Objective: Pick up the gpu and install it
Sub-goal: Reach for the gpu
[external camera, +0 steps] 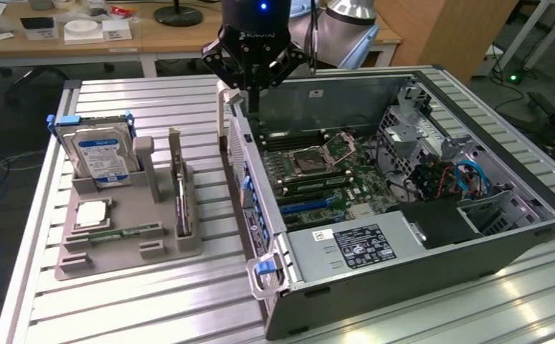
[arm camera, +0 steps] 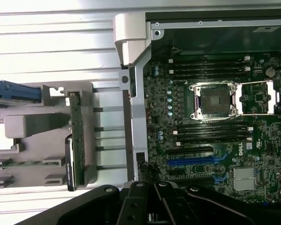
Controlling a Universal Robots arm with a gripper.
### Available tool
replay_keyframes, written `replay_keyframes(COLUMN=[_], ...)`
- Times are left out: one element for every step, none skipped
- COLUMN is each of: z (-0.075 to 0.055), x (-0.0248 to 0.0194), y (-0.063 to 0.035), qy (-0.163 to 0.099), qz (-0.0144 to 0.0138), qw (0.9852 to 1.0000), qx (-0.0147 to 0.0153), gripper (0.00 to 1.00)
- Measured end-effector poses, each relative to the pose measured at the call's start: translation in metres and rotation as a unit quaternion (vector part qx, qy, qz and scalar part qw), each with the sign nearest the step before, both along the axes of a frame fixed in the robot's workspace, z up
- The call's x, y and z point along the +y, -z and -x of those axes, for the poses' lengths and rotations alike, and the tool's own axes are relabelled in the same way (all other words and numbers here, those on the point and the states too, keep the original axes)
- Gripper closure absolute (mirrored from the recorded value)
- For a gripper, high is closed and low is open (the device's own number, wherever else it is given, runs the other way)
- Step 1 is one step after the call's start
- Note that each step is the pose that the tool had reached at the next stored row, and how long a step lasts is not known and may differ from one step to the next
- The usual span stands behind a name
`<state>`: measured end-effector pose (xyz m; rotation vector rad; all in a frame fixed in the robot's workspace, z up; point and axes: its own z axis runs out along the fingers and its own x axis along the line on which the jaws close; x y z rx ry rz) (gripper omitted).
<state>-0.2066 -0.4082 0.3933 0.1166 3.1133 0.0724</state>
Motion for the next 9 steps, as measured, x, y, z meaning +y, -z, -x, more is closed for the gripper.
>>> replay_keyframes(z=[0.0012,0.0022,0.0032,0.0042,0.0052,0.0062,0.0072,0.0082,0.0097], x=[-0.0001,-0.0002,-0.0003,-0.0004,-0.0006,-0.0007,-0.0008,-0.0011,-0.0014], y=[0.0,0.0,0.0,0.0,0.0,0.0,0.0,0.0,0.0], qy=[0.0,0.0,0.0,0.0,0.0,0.0,0.0,0.0,0.0], qz=[0.0,0.0,0.0,0.0,0.0,0.0,0.0,0.0,0.0], qw=[1.0,1.0,1.0,1.0,1.0,1.0,1.0,1.0,1.0], qx=[0.0,0.0,0.0,0.0,0.0,0.0,0.0,0.0,0.0], gripper=[0.9,0.9,0.9,0.9,0.9,0.9,0.9,0.9,0.9])
